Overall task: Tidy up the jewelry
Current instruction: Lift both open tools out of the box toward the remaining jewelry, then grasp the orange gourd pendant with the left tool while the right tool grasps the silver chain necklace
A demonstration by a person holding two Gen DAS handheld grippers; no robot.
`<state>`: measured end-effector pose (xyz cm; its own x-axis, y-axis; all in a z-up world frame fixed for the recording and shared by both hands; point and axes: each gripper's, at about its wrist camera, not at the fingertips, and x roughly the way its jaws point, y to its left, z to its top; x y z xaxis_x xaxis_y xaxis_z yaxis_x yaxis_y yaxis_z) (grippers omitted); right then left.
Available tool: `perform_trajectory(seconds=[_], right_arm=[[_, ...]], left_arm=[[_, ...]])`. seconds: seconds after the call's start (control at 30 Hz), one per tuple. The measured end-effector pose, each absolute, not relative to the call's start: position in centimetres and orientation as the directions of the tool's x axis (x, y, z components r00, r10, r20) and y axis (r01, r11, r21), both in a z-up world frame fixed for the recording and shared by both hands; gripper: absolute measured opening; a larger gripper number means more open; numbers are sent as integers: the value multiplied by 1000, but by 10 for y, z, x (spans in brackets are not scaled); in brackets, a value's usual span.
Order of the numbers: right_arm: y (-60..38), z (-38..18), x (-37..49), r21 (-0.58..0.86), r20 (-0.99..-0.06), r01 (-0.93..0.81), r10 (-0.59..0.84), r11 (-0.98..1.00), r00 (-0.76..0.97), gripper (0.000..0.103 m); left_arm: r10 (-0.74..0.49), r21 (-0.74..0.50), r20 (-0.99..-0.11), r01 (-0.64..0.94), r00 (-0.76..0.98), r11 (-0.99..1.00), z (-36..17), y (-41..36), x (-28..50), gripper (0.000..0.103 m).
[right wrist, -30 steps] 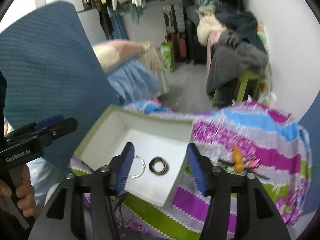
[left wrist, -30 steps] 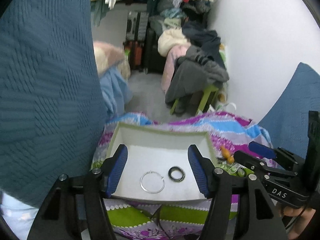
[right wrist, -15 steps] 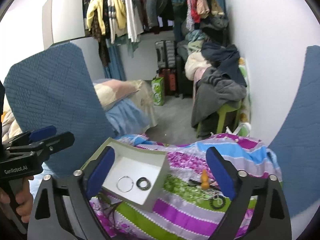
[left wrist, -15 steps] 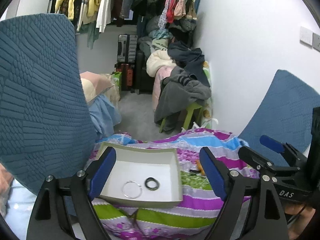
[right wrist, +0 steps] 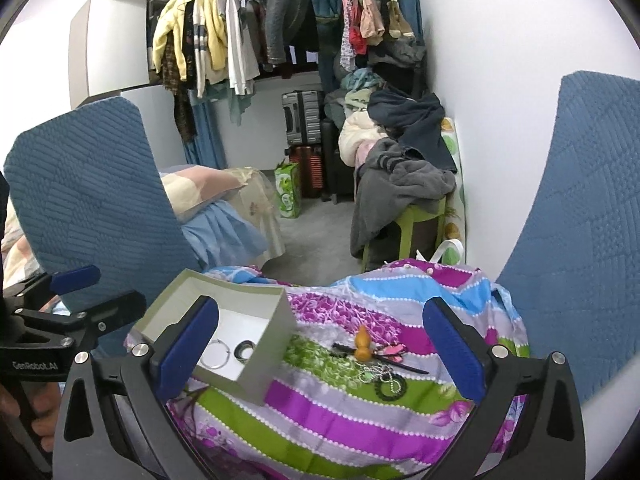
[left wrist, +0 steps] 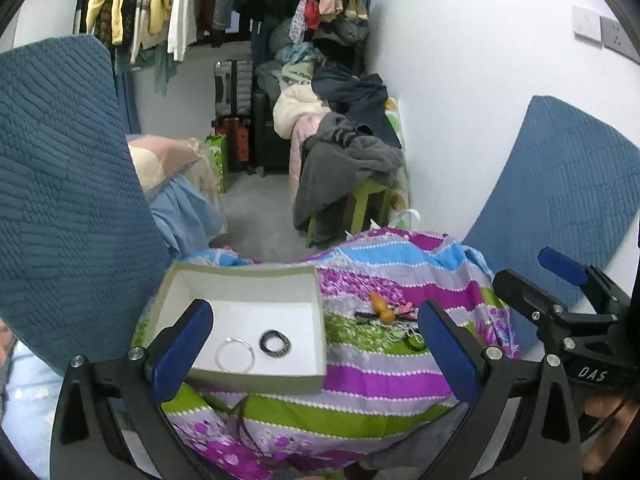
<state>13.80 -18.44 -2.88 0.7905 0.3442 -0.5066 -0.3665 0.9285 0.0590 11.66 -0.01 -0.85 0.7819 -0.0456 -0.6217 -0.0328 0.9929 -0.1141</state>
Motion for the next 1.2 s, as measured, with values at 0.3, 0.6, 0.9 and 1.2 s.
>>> perform_trajectory(seconds=[0.3,0.6,0.9,1.2], right_arm=[[-211,-56,128,38,-525,-349,316,936,791,103],[-238,-89,123,44,-542,-304,278,952,793,103],[-257,-129,133,93,-579,-274,276,957,767,100],[-272,-148,140,87,-596,-256,257,963,761,89]], left_arm=[[-83,-139,-629,-7,773,990,-25,-28,118,102],[-109,-137,-653,25,749,990,-60,-62,124,102],[-105,-159,-688,-9,718,987,-103,-70,138,101],[-110,-180,-724,-33,682,983,-126,-74,160,95]])
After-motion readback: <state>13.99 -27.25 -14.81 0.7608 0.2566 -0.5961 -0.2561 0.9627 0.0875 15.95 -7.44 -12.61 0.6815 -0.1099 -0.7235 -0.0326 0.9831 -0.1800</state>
